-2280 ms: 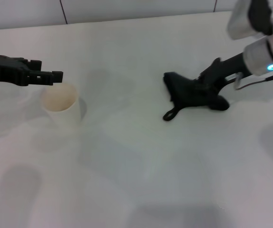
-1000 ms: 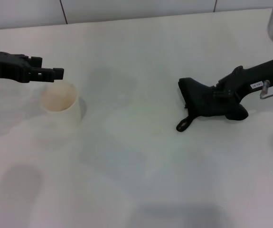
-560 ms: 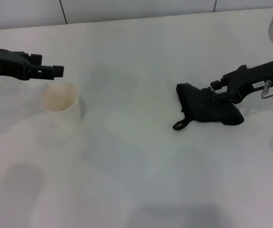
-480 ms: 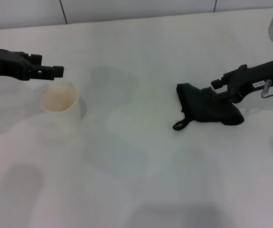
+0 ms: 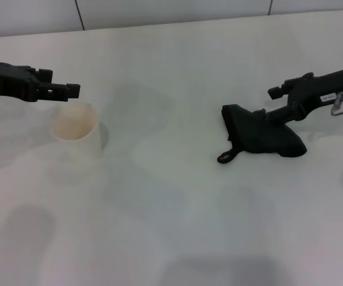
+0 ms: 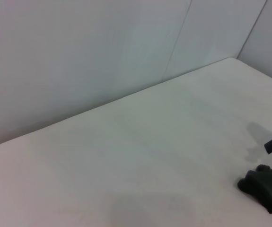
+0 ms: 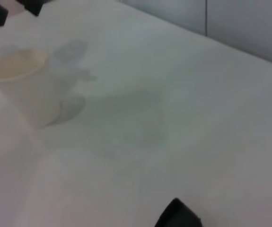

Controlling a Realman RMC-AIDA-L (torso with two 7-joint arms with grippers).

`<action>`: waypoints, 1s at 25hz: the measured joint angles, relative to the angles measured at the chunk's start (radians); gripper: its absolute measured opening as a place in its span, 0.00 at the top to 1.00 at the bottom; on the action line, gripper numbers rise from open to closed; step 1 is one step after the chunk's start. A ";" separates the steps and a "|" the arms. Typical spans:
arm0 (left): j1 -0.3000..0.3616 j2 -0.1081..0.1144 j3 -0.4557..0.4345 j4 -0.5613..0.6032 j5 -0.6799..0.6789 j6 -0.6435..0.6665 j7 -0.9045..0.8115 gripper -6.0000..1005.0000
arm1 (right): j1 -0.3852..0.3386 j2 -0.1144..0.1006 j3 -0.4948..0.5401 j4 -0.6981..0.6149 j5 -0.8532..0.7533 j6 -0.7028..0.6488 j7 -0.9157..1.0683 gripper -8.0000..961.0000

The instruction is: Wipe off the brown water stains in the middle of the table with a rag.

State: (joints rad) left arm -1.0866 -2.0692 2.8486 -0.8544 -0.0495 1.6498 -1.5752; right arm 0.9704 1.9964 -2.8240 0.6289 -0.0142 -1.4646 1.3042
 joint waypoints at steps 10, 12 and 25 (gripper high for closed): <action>0.006 -0.001 -0.001 -0.029 -0.022 0.105 -0.015 0.12 | -0.084 -0.006 0.000 0.118 0.249 -0.264 -0.056 0.13; 0.020 -0.003 -0.001 -0.039 -0.035 0.140 -0.020 0.12 | -0.105 -0.004 -0.001 0.121 0.286 -0.296 -0.083 0.14; 0.131 -0.005 -0.003 -0.054 -0.063 0.270 -0.071 0.12 | -0.151 0.012 0.000 0.110 0.311 -0.285 -0.170 0.14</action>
State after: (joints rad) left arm -0.9551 -2.0741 2.8454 -0.9084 -0.1126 1.9201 -1.6459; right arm 0.8198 2.0085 -2.8240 0.7392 0.2967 -1.7499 1.1344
